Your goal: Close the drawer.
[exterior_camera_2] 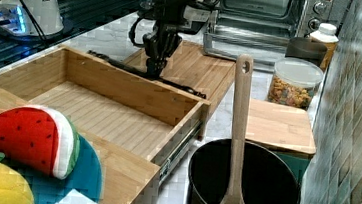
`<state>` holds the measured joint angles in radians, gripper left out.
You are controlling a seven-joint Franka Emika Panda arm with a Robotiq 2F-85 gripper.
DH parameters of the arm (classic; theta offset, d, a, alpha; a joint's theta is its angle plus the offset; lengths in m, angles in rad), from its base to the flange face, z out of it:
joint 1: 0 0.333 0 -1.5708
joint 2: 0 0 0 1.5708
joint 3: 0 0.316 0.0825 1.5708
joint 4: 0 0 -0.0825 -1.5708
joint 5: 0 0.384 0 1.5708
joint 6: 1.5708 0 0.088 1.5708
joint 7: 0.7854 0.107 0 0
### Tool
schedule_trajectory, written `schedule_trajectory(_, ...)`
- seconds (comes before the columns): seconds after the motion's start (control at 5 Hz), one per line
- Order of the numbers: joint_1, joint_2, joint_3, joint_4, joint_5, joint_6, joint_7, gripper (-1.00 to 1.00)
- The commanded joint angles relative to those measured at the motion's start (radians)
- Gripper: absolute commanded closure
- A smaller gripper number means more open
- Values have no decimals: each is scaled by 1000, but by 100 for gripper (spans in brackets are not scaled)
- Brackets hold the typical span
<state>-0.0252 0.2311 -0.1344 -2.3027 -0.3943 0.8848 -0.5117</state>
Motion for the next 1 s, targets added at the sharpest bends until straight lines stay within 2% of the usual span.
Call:
schedule_trajectory(0.2,-117,-52,-140,-20,-38,87,-80,100)
schedule_trajectory(0.4,-163,-45,-204,-4,-75,127,-182,100)
schedule_trajectory(0.6,-226,-4,-241,51,-56,148,-314,100)
schedule_trajectory(0.8,-279,32,-279,106,-30,168,-430,100)
schedule_trajectory(1.0,-354,76,-259,145,49,205,-526,100)
